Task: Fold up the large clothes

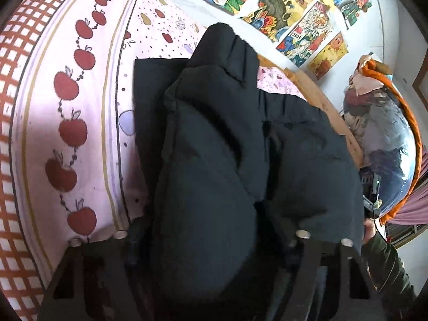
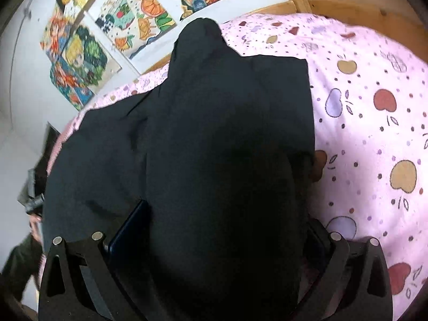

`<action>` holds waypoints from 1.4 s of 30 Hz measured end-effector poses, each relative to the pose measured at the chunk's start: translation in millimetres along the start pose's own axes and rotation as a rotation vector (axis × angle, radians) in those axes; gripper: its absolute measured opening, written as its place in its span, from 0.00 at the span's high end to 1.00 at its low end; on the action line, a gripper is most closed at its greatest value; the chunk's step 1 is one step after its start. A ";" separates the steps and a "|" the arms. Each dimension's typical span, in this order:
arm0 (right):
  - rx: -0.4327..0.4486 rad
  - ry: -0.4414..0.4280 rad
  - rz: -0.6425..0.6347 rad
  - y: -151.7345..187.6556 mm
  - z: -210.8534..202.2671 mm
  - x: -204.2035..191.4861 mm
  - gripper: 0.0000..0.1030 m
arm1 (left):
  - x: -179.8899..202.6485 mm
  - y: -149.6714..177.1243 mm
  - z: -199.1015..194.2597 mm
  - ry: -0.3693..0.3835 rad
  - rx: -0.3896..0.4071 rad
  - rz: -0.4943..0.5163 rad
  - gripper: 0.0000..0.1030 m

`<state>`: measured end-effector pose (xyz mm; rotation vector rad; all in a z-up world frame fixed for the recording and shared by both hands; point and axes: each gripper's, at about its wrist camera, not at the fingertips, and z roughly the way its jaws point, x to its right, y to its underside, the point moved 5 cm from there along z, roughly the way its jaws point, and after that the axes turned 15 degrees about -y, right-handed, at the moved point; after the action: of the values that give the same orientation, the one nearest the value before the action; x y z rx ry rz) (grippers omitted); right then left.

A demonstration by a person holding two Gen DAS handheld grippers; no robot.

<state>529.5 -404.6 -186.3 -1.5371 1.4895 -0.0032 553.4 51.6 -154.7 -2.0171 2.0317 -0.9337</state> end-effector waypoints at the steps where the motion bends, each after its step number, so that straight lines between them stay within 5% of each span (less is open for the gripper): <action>1: 0.002 0.005 0.002 -0.3 -0.9 -2.7 0.11 | 0.0 0.8 -0.9 0.003 0.001 -0.008 0.43; 8: 0.028 0.024 0.018 1.4 -11.3 -18.8 0.54 | 3.2 1.9 -15.6 0.010 0.006 -0.121 0.72; 15: 0.062 0.075 -0.012 -3.2 -42.2 -55.1 0.82 | 12.7 8.7 -60.1 0.124 0.057 -0.194 0.82; 28: 0.110 0.094 -0.123 -6.9 -139.8 -135.6 0.85 | 23.2 31.7 -142.9 0.225 0.117 -0.160 0.82; 42: 0.070 0.176 -0.124 36.7 -108.5 -120.2 0.85 | -12.4 80.3 -96.5 0.150 0.040 -0.182 0.82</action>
<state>406.9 -369.8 -79.7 -1.6023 1.5107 -0.2665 437.2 88.2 -122.0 -2.2003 1.9059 -1.1842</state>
